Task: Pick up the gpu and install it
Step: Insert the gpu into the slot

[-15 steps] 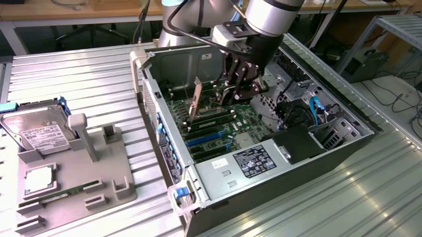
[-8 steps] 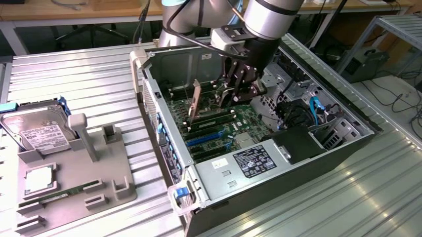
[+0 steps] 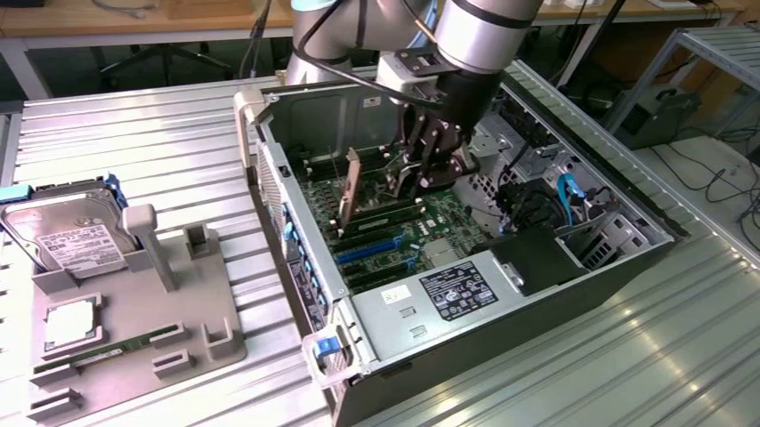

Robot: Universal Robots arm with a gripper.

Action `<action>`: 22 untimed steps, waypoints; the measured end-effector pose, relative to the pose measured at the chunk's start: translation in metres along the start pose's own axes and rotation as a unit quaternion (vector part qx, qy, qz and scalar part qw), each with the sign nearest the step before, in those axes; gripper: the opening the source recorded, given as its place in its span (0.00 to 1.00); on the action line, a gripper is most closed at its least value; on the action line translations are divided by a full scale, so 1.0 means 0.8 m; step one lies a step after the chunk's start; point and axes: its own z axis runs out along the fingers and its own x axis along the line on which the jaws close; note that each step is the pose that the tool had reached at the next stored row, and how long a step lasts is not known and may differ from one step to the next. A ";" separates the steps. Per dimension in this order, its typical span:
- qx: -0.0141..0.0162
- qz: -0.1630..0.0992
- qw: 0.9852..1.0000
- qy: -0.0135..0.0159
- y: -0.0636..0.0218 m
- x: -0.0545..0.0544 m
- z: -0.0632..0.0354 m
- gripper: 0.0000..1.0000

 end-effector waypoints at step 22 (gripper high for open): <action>0.021 0.026 0.999 -0.004 0.033 0.003 0.032 0.28</action>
